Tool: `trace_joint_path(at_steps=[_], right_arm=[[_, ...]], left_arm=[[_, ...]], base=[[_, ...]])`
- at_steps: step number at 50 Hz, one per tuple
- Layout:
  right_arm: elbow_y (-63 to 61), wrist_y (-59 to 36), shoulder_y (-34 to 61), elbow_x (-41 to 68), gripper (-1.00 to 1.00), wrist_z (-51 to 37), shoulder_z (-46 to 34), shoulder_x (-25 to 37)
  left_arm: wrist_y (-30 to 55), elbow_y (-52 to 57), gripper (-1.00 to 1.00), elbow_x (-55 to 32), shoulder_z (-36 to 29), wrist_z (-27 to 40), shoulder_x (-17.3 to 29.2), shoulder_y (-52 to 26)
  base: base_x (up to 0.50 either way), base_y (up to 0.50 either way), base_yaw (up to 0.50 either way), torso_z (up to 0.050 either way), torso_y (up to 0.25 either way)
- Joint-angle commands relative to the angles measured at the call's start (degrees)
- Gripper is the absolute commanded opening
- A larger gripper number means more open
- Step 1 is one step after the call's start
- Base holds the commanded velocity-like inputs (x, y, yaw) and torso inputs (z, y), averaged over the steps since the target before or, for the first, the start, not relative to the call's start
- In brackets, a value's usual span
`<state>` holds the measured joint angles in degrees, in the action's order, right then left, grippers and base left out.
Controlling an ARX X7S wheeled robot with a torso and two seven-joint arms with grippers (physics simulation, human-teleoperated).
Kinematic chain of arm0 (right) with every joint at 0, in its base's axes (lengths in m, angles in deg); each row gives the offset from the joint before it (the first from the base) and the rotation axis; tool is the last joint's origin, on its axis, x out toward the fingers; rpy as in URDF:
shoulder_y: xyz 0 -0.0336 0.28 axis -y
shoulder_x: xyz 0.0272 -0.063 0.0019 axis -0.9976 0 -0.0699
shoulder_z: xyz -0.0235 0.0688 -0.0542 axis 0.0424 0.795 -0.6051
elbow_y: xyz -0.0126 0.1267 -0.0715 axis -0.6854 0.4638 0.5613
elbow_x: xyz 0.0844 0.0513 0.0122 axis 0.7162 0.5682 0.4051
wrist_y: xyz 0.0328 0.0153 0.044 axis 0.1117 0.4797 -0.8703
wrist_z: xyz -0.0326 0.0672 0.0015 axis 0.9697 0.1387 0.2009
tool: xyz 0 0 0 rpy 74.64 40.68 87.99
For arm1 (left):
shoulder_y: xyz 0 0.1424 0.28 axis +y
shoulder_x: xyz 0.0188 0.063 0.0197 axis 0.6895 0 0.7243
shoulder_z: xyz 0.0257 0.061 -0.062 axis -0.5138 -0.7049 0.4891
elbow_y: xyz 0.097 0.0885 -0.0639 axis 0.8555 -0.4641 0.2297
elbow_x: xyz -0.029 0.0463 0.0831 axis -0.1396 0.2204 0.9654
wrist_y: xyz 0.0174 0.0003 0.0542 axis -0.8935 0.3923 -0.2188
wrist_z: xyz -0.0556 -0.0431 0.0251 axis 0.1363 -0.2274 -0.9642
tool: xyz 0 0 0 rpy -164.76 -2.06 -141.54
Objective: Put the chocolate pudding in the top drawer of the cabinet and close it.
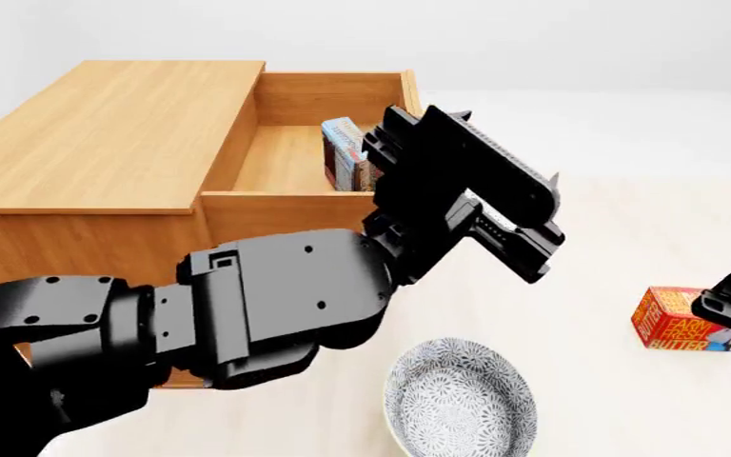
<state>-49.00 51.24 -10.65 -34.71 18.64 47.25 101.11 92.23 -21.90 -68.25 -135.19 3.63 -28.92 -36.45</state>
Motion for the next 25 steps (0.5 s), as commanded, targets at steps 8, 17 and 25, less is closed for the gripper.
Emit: trace_joint_path(at_steps=[8, 17, 25], right_arm=[[0.93, 2.45, -4.03, 0.19, 1.0, 1.09, 3.05, -0.66], [1.37, 3.04, -5.14, 0.55, 1.0, 2.16, 3.55, -0.7], [1.6, 2.52, -4.48, 0.94, 1.0, 2.49, 3.26, -0.42]], left_arm=[[1.32, -14.19, 1.0, -1.99, 1.7, -5.01, -7.56, -1.75], [3.09, -14.15, 1.0, -2.6, 1.65, -4.61, -10.18, -3.17], [4.11, -16.77, 1.0, -3.04, 1.62, -5.04, -13.48, -3.73]], base=[[0.0, 0.0, 0.0, 0.0, 0.0], [0.0, 0.0, 0.0, 0.0, 0.0], [0.0, 0.0, 0.0, 0.0, 0.0]])
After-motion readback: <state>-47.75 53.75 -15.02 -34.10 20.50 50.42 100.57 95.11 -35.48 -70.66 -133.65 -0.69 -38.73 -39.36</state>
